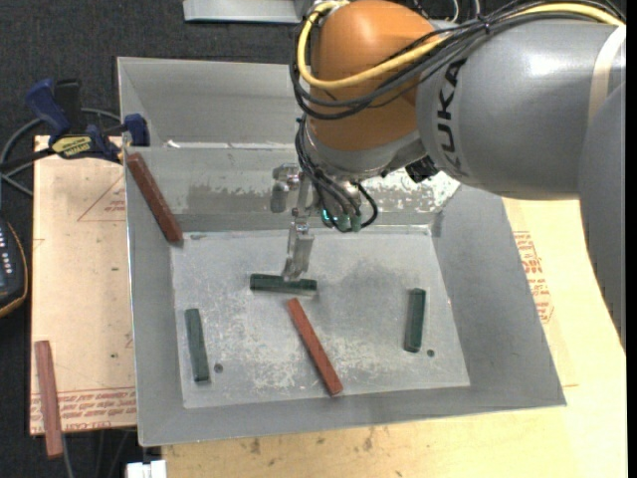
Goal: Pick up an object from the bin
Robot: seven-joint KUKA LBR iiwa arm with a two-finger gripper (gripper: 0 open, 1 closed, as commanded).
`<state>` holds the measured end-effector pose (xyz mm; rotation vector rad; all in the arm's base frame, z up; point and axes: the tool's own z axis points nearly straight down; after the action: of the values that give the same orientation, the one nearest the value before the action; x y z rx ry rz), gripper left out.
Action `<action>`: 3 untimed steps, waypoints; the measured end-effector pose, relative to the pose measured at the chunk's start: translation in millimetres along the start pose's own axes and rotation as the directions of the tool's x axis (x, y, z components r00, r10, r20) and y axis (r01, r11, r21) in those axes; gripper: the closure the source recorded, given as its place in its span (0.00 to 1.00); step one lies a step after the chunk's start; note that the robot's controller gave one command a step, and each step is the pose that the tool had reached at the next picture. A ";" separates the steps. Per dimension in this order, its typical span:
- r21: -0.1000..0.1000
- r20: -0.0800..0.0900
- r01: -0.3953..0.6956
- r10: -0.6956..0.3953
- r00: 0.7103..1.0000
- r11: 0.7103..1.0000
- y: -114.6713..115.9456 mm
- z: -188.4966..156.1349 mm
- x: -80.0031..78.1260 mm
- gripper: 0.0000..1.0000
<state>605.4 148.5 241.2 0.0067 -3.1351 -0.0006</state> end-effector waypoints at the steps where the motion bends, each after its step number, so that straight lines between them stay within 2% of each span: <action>1: 0.001 0.001 0.299 -0.299 0.954 0.954 -41.9 161.3 -8.7 0.00; 2: 0.000 0.011 0.299 -0.299 0.954 0.954 -40.5 157.1 -11.0 1.00; 3: 0.001 0.011 0.299 -0.299 0.954 0.954 -41.0 157.4 -10.9 0.00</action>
Offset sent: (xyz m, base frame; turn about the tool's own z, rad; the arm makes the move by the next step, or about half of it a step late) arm 0.0089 -0.0414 -0.1582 -0.3069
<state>615.4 107.6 83.8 0.4830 -3.1085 -0.0035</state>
